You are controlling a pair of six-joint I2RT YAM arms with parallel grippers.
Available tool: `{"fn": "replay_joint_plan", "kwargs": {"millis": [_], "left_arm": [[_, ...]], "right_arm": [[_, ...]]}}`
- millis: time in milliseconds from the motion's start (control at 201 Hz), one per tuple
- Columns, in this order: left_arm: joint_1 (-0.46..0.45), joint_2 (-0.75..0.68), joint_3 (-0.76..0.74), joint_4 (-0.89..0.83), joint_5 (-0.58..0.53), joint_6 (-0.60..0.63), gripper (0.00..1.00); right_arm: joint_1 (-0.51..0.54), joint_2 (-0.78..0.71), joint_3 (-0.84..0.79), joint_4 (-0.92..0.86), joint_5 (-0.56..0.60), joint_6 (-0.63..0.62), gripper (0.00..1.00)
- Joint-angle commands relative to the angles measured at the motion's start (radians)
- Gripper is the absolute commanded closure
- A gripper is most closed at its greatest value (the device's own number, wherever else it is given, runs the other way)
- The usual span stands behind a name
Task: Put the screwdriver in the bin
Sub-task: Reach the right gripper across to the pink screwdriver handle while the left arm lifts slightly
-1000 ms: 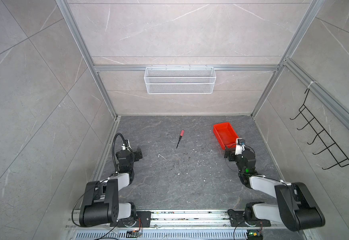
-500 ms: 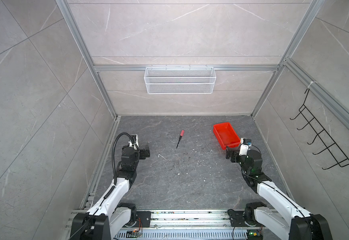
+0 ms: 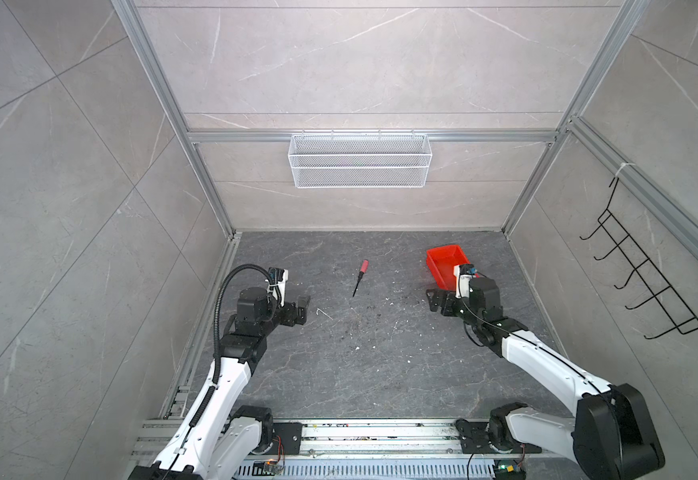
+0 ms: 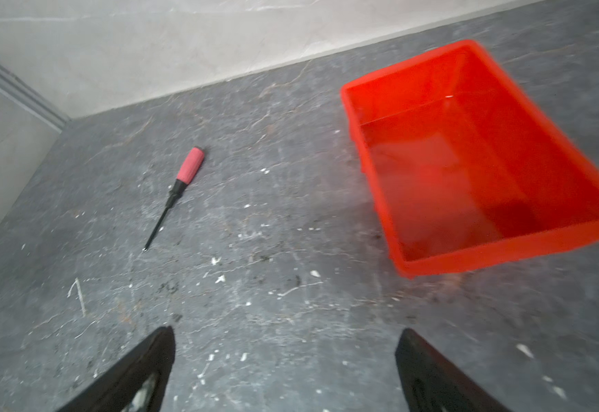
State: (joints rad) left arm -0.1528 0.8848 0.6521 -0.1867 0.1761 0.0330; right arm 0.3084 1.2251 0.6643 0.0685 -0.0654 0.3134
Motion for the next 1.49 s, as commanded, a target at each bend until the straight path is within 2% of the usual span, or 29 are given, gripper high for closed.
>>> {"fn": "replay_joint_plan", "kwargs": {"millis": [0,254,383,503,662,1006,1389,1488], "left_arm": [[-0.003,-0.026,0.032,-0.077,0.108,0.132,0.00],[-0.003,-0.079,0.019,-0.144,0.225,0.330,0.00],[-0.002,-0.089,-0.001,-0.131,0.294,0.350,0.00],[-0.003,-0.090,-0.024,-0.091,0.336,0.353,0.00],[-0.004,-0.108,-0.043,-0.058,0.333,0.349,0.00],[-0.003,-0.136,-0.101,0.007,0.336,0.344,0.00],[-0.003,-0.158,-0.112,0.024,0.329,0.338,0.00],[-0.004,-0.161,-0.114,0.023,0.331,0.337,0.00]], "right_arm": [[0.092,0.049,0.084,-0.035,0.111,-0.028,0.01],[0.277,0.252,0.288,-0.070,0.304,0.023,0.01],[0.339,0.353,0.384,-0.074,0.372,0.074,0.01],[0.379,0.455,0.489,-0.129,0.469,0.185,0.01],[0.397,0.622,0.673,-0.249,0.487,0.314,0.01],[0.433,0.919,0.996,-0.359,0.529,0.412,0.03],[0.442,1.269,1.528,-0.723,0.520,0.501,0.10],[0.436,1.376,1.708,-0.855,0.519,0.509,0.11]]}}
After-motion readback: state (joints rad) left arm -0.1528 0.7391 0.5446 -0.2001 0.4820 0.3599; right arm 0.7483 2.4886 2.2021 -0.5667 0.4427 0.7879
